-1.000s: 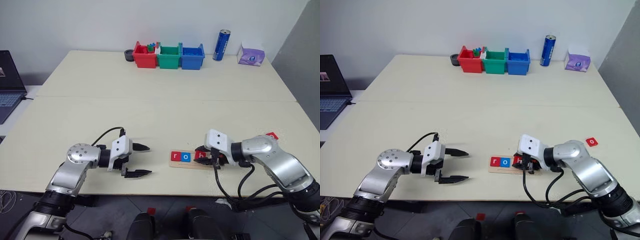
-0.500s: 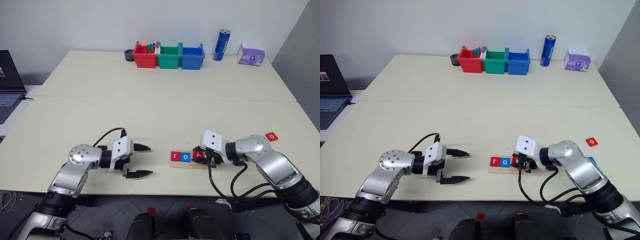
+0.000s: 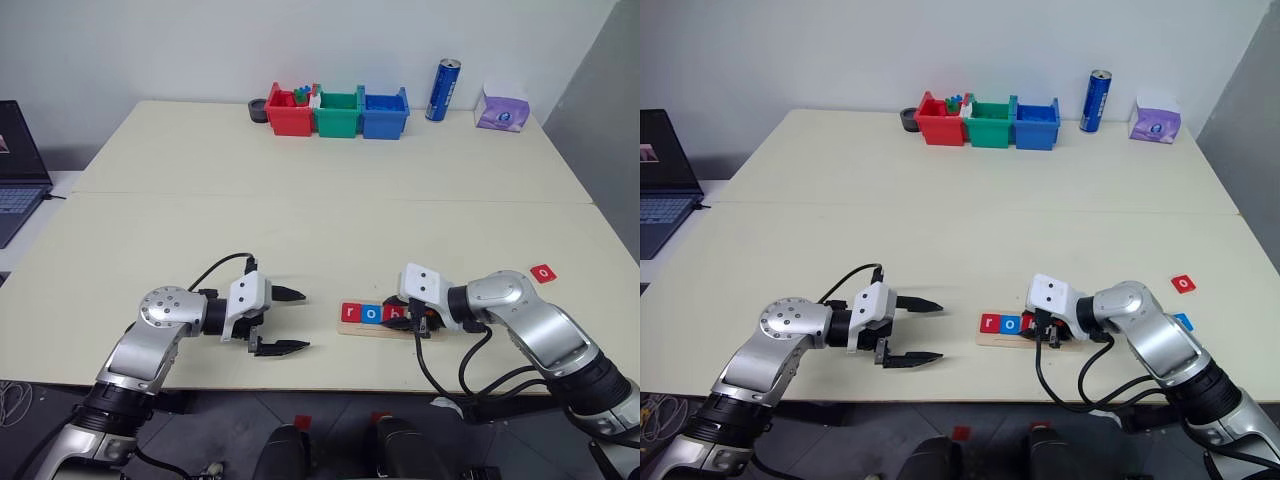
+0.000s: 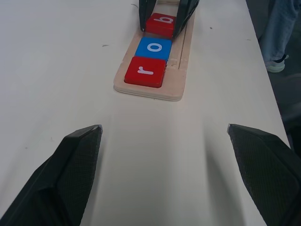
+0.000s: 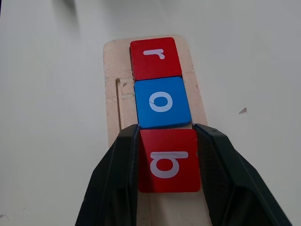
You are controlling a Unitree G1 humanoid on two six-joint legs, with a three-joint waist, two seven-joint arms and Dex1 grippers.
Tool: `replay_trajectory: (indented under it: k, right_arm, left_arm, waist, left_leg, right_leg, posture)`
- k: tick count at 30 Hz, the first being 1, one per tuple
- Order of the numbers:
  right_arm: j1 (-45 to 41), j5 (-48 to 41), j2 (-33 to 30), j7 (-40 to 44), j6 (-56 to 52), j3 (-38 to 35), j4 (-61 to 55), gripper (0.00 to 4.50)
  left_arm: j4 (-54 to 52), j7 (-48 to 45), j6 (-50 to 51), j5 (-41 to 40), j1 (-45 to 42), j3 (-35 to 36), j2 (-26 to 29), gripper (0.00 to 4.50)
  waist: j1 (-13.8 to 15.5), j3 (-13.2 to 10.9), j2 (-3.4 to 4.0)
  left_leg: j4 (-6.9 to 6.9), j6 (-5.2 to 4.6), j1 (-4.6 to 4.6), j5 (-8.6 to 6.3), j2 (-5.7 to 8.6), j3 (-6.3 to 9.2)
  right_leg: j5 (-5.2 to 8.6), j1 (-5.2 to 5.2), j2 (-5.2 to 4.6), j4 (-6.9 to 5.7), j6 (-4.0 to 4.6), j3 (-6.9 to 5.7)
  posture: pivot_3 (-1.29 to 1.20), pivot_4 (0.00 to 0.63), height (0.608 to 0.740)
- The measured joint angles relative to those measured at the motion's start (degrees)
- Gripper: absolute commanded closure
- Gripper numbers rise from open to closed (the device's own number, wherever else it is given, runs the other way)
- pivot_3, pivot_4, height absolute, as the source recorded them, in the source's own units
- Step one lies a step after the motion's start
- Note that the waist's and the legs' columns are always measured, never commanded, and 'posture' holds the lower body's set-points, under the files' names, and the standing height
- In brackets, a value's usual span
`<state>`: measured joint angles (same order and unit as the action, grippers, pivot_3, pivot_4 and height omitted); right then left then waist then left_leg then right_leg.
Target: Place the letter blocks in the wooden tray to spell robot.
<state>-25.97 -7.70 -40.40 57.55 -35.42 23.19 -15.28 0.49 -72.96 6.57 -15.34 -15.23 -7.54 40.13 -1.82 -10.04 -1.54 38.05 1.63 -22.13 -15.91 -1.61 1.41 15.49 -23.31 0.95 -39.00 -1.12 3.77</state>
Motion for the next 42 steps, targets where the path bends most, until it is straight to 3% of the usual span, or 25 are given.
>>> replay_trajectory:
  k: [5, 14, 26, 30, 39, 40, 42]
  right_arm:
    - [-0.6, 0.1, 0.3, 0.0, 0.1, 0.0, 0.3, 3.11]
    - [-1.9, -0.8, 0.4, 0.0, -1.6, -0.1, -1.6, 0.03]
    - [1.4, -3.6, 1.8, -4.3, -7.2, -5.7, -7.4, 0.03]
    - [3.6, -4.4, 5.0, -8.3, -9.1, -6.2, -9.5, 0.96]
    - [2.3, -2.3, 5.1, -10.9, -9.6, -2.6, -9.7, 4.24]
    - [2.3, -2.2, 4.9, -10.7, -9.6, -2.2, -9.7, 4.49]
    - [2.3, -2.0, 4.4, -10.2, -9.9, -1.2, -9.7, 4.49]
  left_arm:
    - [-0.2, 0.2, 0.5, 0.0, 0.0, 0.0, -0.1, 0.00]
    - [-0.3, 0.3, 0.5, 0.0, 0.0, 0.0, -0.1, 0.00]
    - [-0.2, 0.3, 0.0, 0.0, 0.3, 0.0, -0.4, 0.00]
    - [-0.2, 0.3, -0.6, 0.1, 0.5, 0.0, -0.4, 0.00]
    - [0.3, 0.3, -0.9, 0.3, 0.3, -0.3, -0.4, 0.00]
    - [0.3, 0.3, -0.9, 0.3, 0.3, -0.4, -0.4, 0.00]
    - [0.3, 0.3, -0.9, 0.3, 0.3, -0.6, -0.5, 0.00]
  waist:
    - [0.0, 0.0, 0.00]
    - [0.0, 0.0, 0.00]
    - [0.0, 0.0, 0.00]
    - [0.0, 0.0, 0.00]
    - [0.0, 0.0, 0.00]
    - [0.0, 0.0, 0.00]
    - [0.0, 0.0, 0.00]
  left_leg:
    - [0.00, 0.00, 0.00, 0.00, 0.00, 0.01]
    - [0.00, 0.00, 0.00, 0.00, 0.00, 0.03]
    - [-0.01, 0.00, -0.01, 0.00, 0.00, 0.03]
    - [-0.01, 0.00, -0.01, 0.00, -0.01, 0.03]
    - [0.00, 0.00, -0.01, 0.00, 0.00, 0.02]
    - [0.00, 0.00, -0.01, 0.00, 0.00, 0.02]
    - [0.00, 0.00, -0.01, 0.00, 0.00, 0.02]
  right_leg:
    - [-0.01, 0.00, 0.00, 0.00, 0.01, 0.00]
    - [-0.01, 0.00, 0.00, 0.00, 0.01, 0.00]
    - [0.00, 0.00, 0.00, 0.00, 0.01, -0.01]
    - [0.00, 0.00, 0.00, -0.01, 0.00, 0.00]
    - [0.01, 0.00, 0.00, -0.01, -0.01, -0.01]
    - [0.01, 0.00, 0.00, 0.00, -0.01, 0.00]
    - [0.01, 0.00, 0.00, 0.00, -0.01, 0.00]
  posture:
    - [0.00, 0.150, 0.740]
    - [0.00, 0.150, 0.740]
    - [0.00, 0.150, 0.740]
    - [0.00, 0.150, 0.740]
    - [0.00, 0.150, 0.740]
    - [0.00, 0.150, 0.740]
    - [0.00, 0.150, 0.740]
